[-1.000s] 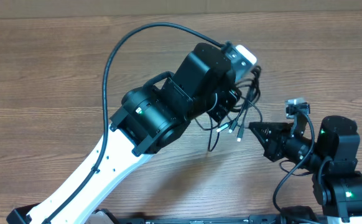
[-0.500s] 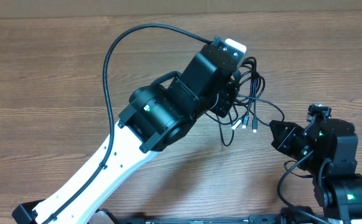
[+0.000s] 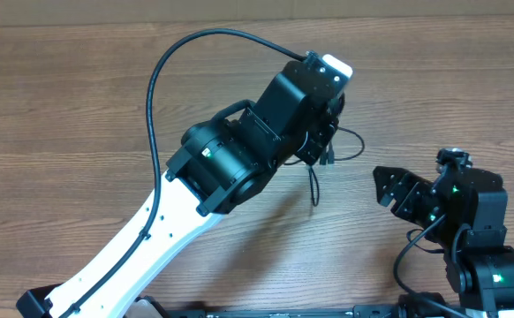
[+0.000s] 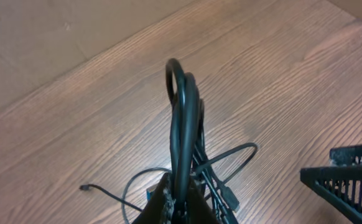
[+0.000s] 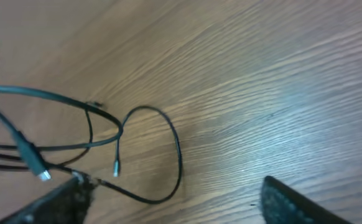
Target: Untangle cables
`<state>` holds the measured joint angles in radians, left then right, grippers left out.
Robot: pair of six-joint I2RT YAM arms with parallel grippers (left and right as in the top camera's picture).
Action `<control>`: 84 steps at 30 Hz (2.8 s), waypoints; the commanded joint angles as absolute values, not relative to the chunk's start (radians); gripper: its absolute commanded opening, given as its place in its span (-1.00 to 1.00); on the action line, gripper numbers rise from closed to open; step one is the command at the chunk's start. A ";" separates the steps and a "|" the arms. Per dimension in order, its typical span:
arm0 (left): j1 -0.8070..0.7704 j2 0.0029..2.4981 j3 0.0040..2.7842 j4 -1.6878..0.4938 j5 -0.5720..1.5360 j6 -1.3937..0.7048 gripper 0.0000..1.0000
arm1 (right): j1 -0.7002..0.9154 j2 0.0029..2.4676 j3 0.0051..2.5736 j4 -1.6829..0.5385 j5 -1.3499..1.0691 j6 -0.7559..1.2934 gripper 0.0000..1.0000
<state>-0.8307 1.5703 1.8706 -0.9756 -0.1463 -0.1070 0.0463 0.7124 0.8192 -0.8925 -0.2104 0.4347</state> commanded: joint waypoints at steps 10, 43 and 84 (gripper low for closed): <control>-0.825 1.550 1.887 -0.968 0.208 0.188 -0.92 | 0.044 0.711 0.826 -0.850 -0.427 0.207 0.98; -0.825 1.550 1.887 -0.990 0.246 0.202 -0.92 | 0.044 0.711 0.826 -0.995 0.059 0.662 0.81; -0.825 1.550 1.887 -1.020 0.317 0.496 -0.91 | 0.044 0.710 0.826 -0.917 -0.223 0.280 1.00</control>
